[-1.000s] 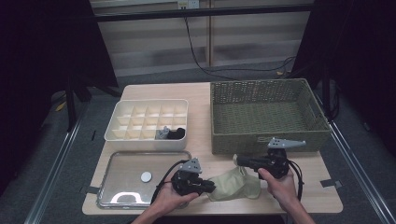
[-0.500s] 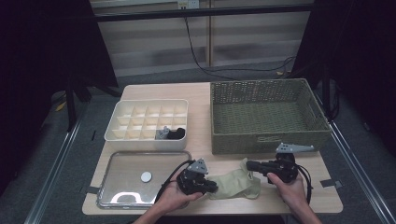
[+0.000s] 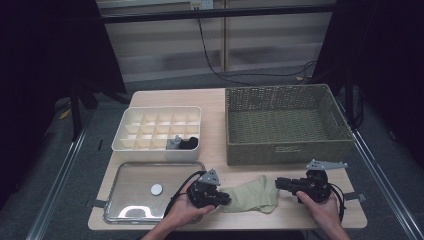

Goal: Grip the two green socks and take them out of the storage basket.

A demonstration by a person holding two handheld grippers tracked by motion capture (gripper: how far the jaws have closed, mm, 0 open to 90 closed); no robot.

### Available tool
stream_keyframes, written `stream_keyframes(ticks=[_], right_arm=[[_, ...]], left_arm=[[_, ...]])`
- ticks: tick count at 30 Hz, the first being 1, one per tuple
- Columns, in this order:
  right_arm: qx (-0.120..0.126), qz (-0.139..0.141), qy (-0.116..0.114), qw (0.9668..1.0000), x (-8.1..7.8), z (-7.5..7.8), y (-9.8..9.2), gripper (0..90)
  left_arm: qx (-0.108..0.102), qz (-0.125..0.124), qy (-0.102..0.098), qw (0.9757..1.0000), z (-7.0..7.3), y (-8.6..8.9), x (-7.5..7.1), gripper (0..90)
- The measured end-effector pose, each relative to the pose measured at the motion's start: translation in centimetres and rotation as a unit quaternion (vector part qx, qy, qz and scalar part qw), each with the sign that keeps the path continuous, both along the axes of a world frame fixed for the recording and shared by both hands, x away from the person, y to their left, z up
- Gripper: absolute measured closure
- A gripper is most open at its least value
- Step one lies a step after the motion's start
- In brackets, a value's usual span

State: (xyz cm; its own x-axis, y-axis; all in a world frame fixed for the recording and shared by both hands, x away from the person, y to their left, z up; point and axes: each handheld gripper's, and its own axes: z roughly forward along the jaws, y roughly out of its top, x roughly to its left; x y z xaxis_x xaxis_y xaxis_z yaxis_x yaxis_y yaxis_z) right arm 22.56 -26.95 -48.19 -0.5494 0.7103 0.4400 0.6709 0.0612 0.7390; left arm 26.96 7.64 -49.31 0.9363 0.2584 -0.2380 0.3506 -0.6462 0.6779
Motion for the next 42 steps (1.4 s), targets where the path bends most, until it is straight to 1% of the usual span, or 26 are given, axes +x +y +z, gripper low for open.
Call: stream_keyframes(ticks=[1,3,4,6,8,9,11,14,17,18,20,22,23,25,26,27,28,29,30,31,32,35,36,39,41,42], right_arm=[[0.001,-0.001,0.0,1.0,0.0,0.0,0.0,77.3],[-0.002,0.001,0.001,1.0,0.2,0.0,0.1,77.0],[-0.005,0.002,0.003,1.0,0.4,-0.1,0.3,77.0],[-0.01,0.006,0.005,0.9999,0.9,-0.2,0.6,76.7],[-0.015,0.01,0.005,0.9998,1.5,-0.2,1.0,76.5],[-0.015,0.012,0.006,0.9998,1.8,-0.2,1.2,76.5],[-0.02,0.015,0.009,0.9996,2.3,-0.2,1.5,76.5],[-0.023,0.019,0.011,0.9995,3.4,-0.3,2.2,77.3],[-0.033,0.025,0.012,0.9991,4.2,-0.4,2.7,77.3],[-0.035,0.028,0.013,0.9989,4.4,-0.4,2.9,76.7],[-0.038,0.03,0.017,0.9987,4.8,-0.7,3.1,75.3],[-0.047,0.032,0.019,0.9982,4.9,-1.0,3.3,72.8],[-0.053,0.033,0.019,0.9978,5.0,-1.1,3.3,71.7],[-0.063,0.03,0.023,0.9973,5.1,-1.4,3.4,68.9],[-0.068,0.03,0.024,0.997,5.1,-1.6,3.4,67.4],[-0.068,0.027,0.026,0.997,5.1,-1.7,3.3,67.0],[-0.069,0.027,0.027,0.9969,5.1,-1.8,3.3,66.9],[-0.073,0.027,0.026,0.9967,5.2,-1.9,3.3,66.5],[-0.074,0.025,0.029,0.9965,5.2,-1.9,3.3,66.4],[-0.076,0.027,0.03,0.9963,5.2,-2.0,3.3,66.4],[-0.078,0.026,0.031,0.9961,5.2,-2.1,3.4,66.3],[-0.082,0.028,0.034,0.9957,5.3,-2.3,3.4,67.9],[-0.084,0.029,0.032,0.9955,5.4,-2.4,3.4,69.5],[-0.087,0.031,0.037,0.9951,5.3,-2.4,3.3,80.4],[-0.085,0.031,0.039,0.9952,5.3,-2.4,3.3,84.9],[-0.082,0.031,0.036,0.9955,5.4,-2.4,3.3,86.8]], left_arm=[[-0.005,0.004,0.001,1.0,0.0,0.0,-0.1,79.5],[-0.01,0.003,0.001,0.9999,0.0,0.0,0.0,79.4],[-0.004,0.001,0.003,1.0,0.1,0.1,0.1,79.4],[-0.009,0.001,0.003,1.0,0.1,0.1,0.1,79.4],[-0.02,0.009,0.01,0.9997,0.4,0.2,0.1,79.9],[-0.027,0.006,0.009,0.9996,0.5,0.3,0.2,80.3],[-0.034,0.009,0.012,0.9993,0.7,0.2,0.2,80.7],[-0.046,0.003,0.019,0.9988,0.9,0.0,0.3,80.8],[-0.039,-0.002,0.022,0.999,0.6,-0.3,0.1,80.8],[-0.031,-0.004,0.019,0.9993,0.4,-0.3,0.1,80.6],[-0.019,-0.004,0.018,0.9997,0.1,-0.4,0.1,80.5],[-0.017,-0.006,0.02,0.9996,-0.1,-0.4,0.1,80.4],[-0.012,-0.006,0.02,0.9997,-0.1,-0.5,0.1,80.3],[-0.013,-0.007,0.02,0.9997,-0.1,-0.5,0.1,80.0],[-0.008,-0.009,0.021,0.9997,-0.1,-0.4,0.1,79.9],[-0.018,-0.002,0.025,0.9995,-0.3,-0.5,0.0,79.9],[-0.02,-0.007,0.023,0.9995,-0.4,-0.4,0.1,79.9],[-0.008,-0.01,0.023,0.9996,-0.3,-0.4,0.2,79.9],[-0.021,-0.002,0.027,0.9994,-0.5,-0.4,0.1,79.9],[-0.015,-0.005,0.028,0.9995,-0.4,-0.4,0.2,79.9],[-0.022,-0.001,0.029,0.9993,-0.5,-0.4,0.2,79.9],[-0.021,-0.004,0.029,0.9994,-0.5,-0.3,0.2,79.9],[-0.017,-0.005,0.028,0.9995,-0.5,-0.3,0.2,79.9],[-0.018,-0.003,0.03,0.9994,-0.5,-0.3,0.2,79.9],[-0.02,-0.001,0.028,0.9994,-0.5,-0.3,0.1,79.9],[-0.024,-0.003,0.028,0.9993,-0.6,-0.3,0.1,79.9]])
